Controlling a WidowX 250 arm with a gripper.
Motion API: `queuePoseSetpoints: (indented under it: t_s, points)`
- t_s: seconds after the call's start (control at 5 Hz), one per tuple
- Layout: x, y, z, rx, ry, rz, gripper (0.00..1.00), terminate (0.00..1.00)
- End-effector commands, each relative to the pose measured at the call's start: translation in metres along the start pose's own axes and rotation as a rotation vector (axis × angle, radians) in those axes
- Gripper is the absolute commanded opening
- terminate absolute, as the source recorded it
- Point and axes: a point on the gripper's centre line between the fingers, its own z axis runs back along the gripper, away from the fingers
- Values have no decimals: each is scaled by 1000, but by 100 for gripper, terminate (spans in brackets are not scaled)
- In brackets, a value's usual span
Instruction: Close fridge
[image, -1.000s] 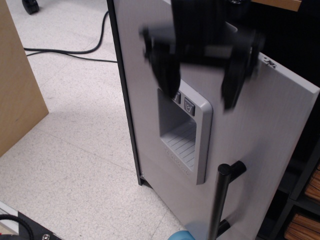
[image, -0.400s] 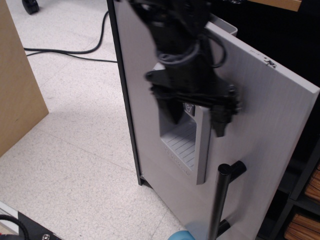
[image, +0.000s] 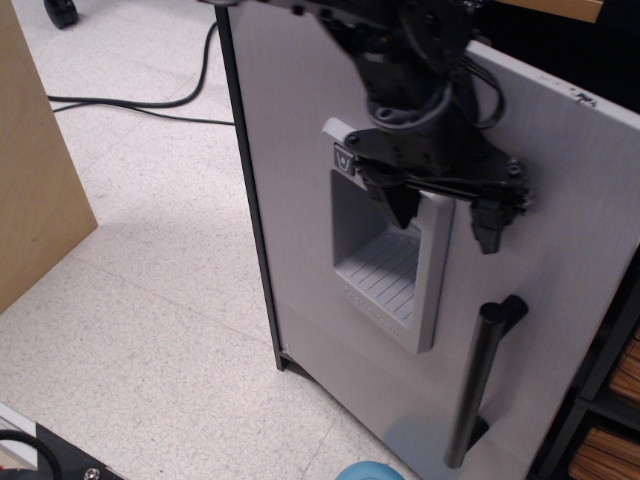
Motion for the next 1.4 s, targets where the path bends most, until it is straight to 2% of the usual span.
queuePoseSetpoints:
  t_s: [0.0,0.4,0.6,1.2]
  points:
    - [33,-20,-2,6,-162,-7,100,0]
    - [55,-23,-13,-16,-186,12,100,0]
    - [63,-21,-16,-7,-199,24,100,0]
    - [67,-21,-8,-19,-214,58,100,0]
